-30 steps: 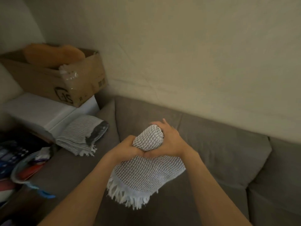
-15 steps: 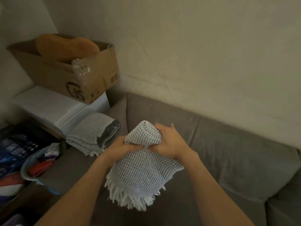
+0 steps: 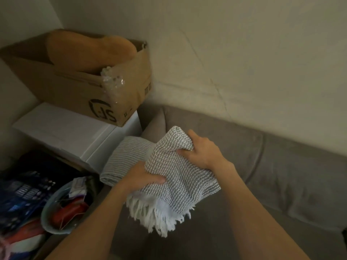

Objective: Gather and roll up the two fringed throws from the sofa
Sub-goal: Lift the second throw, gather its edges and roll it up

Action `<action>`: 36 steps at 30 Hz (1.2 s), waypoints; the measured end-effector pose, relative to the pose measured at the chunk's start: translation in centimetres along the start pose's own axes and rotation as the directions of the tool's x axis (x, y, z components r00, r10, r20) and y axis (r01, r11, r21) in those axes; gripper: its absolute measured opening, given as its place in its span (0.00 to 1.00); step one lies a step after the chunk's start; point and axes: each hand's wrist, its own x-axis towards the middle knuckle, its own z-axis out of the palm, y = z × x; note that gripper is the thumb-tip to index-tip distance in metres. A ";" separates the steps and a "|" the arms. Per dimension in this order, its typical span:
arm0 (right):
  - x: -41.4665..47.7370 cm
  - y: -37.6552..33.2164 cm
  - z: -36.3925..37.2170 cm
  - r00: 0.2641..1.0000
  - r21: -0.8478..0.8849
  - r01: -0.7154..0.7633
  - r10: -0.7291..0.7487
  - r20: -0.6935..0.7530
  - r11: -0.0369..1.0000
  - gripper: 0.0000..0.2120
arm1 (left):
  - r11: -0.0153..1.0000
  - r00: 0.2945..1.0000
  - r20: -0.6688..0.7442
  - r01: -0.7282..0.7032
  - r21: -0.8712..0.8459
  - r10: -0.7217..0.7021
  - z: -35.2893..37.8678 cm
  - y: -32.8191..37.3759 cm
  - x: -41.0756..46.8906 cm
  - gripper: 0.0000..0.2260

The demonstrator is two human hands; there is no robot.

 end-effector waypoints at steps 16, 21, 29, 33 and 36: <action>12.3 1.0 9.6 0.900 0.817 -0.401 0.344 0.268 0.413 0.32 | 0.957 0.969 -0.100 0.201 -0.209 -0.226 -14.4 -3.1 8.4 0.35; 18.2 -2.0 12.7 0.937 0.521 -0.249 0.340 -0.085 0.817 0.37 | 0.932 0.925 -0.173 0.304 -0.196 -0.339 -17.0 -5.4 12.3 0.24; 22.8 -5.3 22.9 0.983 -0.017 -0.183 0.183 -0.027 0.983 0.27 | 0.682 0.892 -0.445 0.279 0.676 0.076 -17.2 -9.7 17.0 0.39; 22.2 -6.5 25.3 0.984 -0.213 -0.112 0.138 0.115 0.971 0.38 | 0.695 0.994 -0.067 0.106 0.711 -0.082 -16.3 -12.1 17.9 0.52; 22.5 -6.5 25.4 0.942 -0.248 -0.072 0.147 0.302 0.966 0.61 | 0.654 0.994 0.013 0.061 0.754 -0.108 -16.5 -13.2 18.1 0.65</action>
